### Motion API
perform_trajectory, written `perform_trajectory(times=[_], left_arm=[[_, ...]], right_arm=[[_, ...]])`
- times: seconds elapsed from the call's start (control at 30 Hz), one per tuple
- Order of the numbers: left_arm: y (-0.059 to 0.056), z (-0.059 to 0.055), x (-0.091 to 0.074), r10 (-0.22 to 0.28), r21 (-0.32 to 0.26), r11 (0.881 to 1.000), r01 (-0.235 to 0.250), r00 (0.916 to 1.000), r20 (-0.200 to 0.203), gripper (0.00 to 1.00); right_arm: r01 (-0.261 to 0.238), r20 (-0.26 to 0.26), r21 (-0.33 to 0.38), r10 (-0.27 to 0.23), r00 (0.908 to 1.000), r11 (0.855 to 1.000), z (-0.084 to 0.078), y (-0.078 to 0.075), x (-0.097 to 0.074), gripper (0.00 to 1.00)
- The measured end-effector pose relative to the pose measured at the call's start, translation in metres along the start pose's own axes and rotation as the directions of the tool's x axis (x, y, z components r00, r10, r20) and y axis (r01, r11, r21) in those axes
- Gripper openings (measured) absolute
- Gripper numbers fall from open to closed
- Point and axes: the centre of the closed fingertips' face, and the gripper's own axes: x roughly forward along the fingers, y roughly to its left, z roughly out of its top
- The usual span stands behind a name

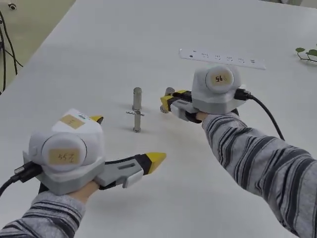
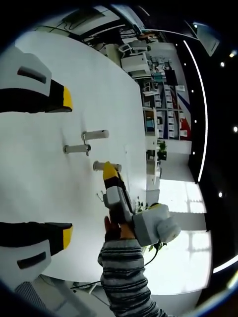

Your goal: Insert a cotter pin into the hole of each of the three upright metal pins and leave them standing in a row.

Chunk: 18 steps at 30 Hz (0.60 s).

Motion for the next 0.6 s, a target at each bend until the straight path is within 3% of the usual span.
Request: perform_trajectory(times=[0.13,0.3,0.6], left_arm=[[0.001,0.003,0.000,0.002,-0.002,1.000,-0.002,0.9999,0.010,0.90],[0.001,0.003,0.000,0.003,-0.003,1.000,-0.002,0.9999,0.012,0.90],[0.000,0.002,0.001,-0.005,-0.002,1.000,0.005,0.9999,0.009,0.89]], right_arm=[[0.004,0.004,-0.033,-0.004,1.0000,0.999,-0.006,0.007,-0.017,0.08],[-0.002,-0.003,-0.020,0.002,1.0000,1.000,-0.019,0.016,-0.033,0.08],[-0.015,-0.041,-0.007,0.015,0.9990,1.000,-0.047,0.021,-0.047,0.08]])
